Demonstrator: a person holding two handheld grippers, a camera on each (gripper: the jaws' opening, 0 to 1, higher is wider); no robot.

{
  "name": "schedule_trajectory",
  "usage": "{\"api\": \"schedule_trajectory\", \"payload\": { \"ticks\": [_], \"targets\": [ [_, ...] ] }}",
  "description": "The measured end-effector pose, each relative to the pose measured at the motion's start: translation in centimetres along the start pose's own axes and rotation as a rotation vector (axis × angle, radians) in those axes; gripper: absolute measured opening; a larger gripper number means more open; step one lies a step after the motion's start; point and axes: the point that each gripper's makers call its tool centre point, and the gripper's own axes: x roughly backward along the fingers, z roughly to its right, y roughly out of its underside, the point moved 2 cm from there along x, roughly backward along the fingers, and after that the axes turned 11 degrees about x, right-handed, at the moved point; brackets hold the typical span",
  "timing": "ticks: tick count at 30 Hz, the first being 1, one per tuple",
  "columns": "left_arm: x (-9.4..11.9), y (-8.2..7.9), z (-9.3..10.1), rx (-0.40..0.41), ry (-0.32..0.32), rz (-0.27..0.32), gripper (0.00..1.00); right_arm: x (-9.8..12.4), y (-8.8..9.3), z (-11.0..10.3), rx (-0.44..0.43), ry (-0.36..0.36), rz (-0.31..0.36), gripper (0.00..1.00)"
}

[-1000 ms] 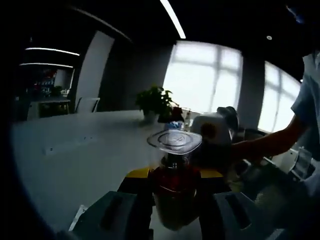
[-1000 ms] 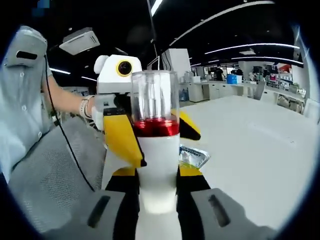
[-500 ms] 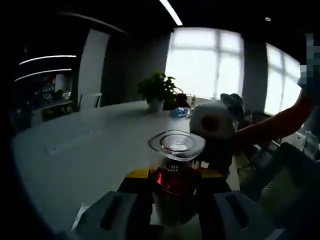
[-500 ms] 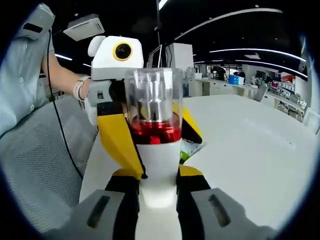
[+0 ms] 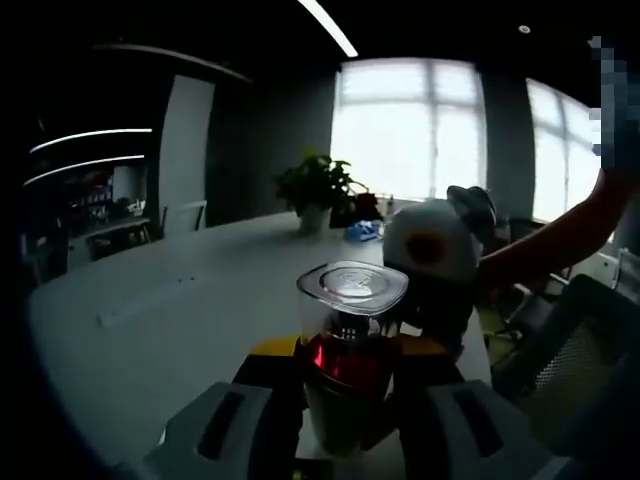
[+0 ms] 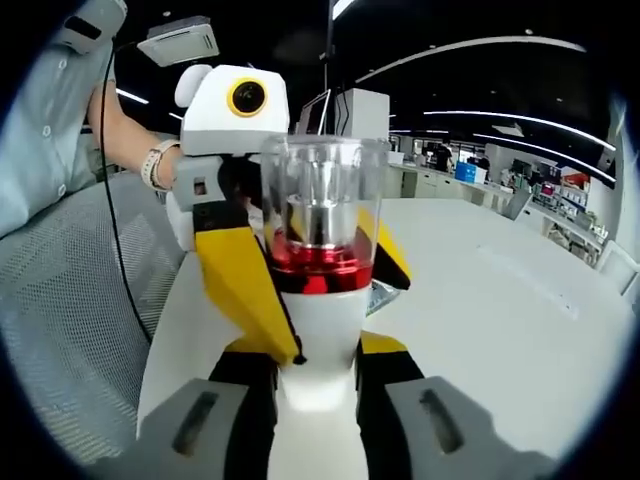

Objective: Arrange the skincare products in the storage area until every visible bottle or jar stands upright without overlapping.

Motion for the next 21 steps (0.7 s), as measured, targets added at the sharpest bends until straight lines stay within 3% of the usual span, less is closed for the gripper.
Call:
{"api": "schedule_trajectory", "payload": {
  "ticks": [4, 7, 11, 15, 21],
  "targets": [
    [0.2, 0.1, 0.1, -0.019, 0.009, -0.004, 0.32, 1.4, 0.6, 0.1, -0.077, 0.059, -0.023, 0.43],
    [0.6, 0.5, 0.0, -0.026, 0.037, -0.024, 0.35, 3.1, 1.0, 0.0, -0.093, 0.107, -0.044, 0.39],
    [0.9, 1.4, -0.4, -0.042, 0.050, -0.053, 0.36, 5.4, 0.9, -0.4, -0.153, 0.151, -0.061, 0.45],
    [1.1, 1.7, -0.6, -0.043, 0.064, -0.056, 0.34, 7.7, -1.1, -0.2, -0.227, 0.257, -0.002, 0.42],
    [0.7, 2.2, -0.8, -0.043, 0.106, -0.068, 0.32, 8.6, -4.6, 0.6, -0.279, 0.364, 0.039, 0.43]
  ]
}}
